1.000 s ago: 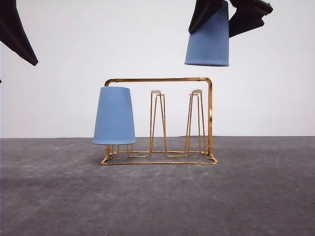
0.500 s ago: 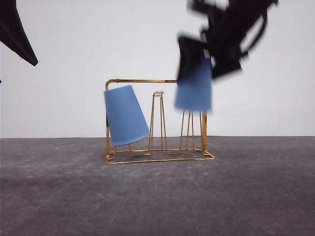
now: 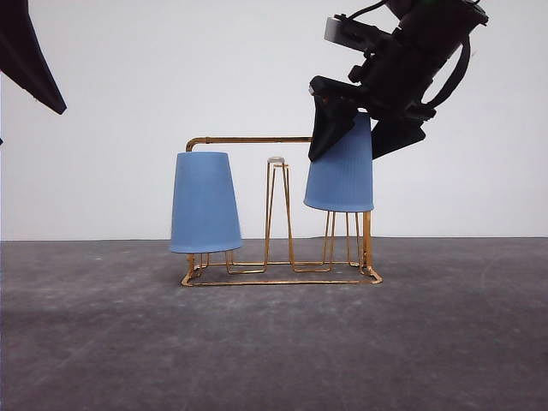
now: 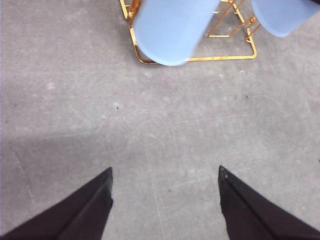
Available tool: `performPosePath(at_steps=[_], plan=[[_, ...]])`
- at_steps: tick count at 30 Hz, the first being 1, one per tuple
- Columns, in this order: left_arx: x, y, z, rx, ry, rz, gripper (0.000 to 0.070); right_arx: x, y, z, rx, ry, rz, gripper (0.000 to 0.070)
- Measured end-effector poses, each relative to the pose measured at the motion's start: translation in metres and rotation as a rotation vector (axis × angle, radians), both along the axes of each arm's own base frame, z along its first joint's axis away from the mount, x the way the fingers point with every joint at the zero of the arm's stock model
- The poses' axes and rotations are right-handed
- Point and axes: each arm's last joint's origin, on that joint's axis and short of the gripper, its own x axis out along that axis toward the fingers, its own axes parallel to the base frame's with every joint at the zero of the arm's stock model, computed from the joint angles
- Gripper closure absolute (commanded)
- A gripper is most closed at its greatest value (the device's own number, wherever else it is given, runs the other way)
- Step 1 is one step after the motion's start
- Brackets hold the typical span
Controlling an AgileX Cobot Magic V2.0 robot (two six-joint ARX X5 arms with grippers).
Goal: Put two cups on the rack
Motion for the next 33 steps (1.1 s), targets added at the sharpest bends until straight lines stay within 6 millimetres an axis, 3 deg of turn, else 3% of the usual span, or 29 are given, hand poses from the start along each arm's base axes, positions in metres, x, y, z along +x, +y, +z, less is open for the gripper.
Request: performPosePath(at_steps=[6,20,25,28,33], plan=[[0.0,0.0,0.0,0.0,0.0,0.0,0.0317,-0.003,-0.003,-0.005,-0.028,0.064,-0.005,0.0116],[0.0,0.0,0.0,0.0,0.001,0.0,0.0317,-0.008,-0.006,-0.001,-0.033,0.079,-0.008,0.0083],[-0.001,0.0,-0.001,0.004,0.009,0.0,0.0317,-0.042,-0.023,0.046,0.02,0.04,-0.036,0.009],[-0.001,0.001,-0.002,0.01,0.023,0.0,0.0317,-0.071,-0.036,0.071,0.029,0.059,-0.05,0.0143],[-0.003,0.002,-0.004,0.024,0.053,0.0,0.0317,-0.107,-0.052,0.07,-0.038,0.186,-0.072,0.0162]])
